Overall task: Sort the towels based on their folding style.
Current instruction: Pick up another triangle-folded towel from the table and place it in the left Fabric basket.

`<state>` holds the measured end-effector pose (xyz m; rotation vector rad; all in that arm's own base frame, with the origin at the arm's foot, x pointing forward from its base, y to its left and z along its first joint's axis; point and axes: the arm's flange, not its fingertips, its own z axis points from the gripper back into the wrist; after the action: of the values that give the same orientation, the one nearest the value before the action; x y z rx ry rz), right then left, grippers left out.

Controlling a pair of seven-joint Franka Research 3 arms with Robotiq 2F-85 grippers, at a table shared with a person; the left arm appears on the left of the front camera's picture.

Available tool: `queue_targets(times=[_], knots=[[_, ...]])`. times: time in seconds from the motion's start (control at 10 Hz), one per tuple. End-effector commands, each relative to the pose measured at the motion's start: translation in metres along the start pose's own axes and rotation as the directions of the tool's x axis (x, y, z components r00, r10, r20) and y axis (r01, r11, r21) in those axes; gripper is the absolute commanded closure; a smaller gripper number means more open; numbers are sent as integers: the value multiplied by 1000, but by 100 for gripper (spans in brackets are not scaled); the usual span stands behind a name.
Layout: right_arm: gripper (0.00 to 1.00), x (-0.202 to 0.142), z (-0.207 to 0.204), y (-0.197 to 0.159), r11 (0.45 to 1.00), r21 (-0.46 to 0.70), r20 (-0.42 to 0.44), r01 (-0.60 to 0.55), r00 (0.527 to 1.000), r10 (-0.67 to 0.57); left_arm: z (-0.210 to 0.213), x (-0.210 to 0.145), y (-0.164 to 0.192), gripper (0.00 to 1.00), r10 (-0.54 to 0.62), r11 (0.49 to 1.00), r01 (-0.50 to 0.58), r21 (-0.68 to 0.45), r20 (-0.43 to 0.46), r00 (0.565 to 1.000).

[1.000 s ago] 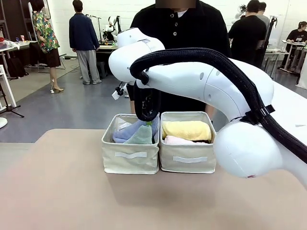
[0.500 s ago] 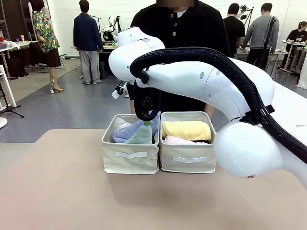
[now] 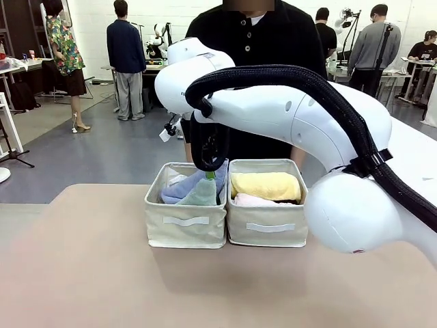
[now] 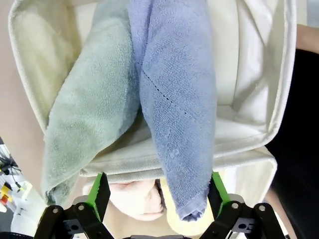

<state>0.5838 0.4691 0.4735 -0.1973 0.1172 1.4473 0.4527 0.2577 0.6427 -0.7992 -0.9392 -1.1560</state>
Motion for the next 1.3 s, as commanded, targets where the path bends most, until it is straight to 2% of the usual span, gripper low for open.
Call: queue_targets(times=[0.0, 0.2, 0.4, 0.6, 0.9, 1.1, 1.2], knots=[[0, -1, 28, -5, 1000, -5, -22, 6, 1000, -6, 1, 1, -1, 0, -2, 1000, 2, -1, 4, 1000], [0, -38, 59, 20, 996, -62, -44, 69, 996, -72, 1, 1, -1, 0, -2, 1000, 2, -1, 4, 1000], [0, -84, 72, 47, 992, -28, -64, 120, 991, -121, 1, 1, -1, 0, -2, 1000, 2, -1, 4, 1000], [0, -140, 64, 77, 981, 18, -74, 194, 979, -192, 1, 1, -1, 0, -2, 1000, 2, -1, 4, 1000], [0, -212, 38, 120, 950, 96, -223, 298, 936, -271, 1, 1, -1, 0, -2, 1000, 2, -1, 4, 1000], [0, -252, 31, 144, 934, 75, -311, 350, 898, -311, 1, 1, -1, 0, -2, 1000, 2, -1, 4, 1000], [0, -270, 32, 154, 920, 64, -303, 387, 886, -352, 1, 1, -1, 0, -2, 1000, 2, -1, 4, 1000]])
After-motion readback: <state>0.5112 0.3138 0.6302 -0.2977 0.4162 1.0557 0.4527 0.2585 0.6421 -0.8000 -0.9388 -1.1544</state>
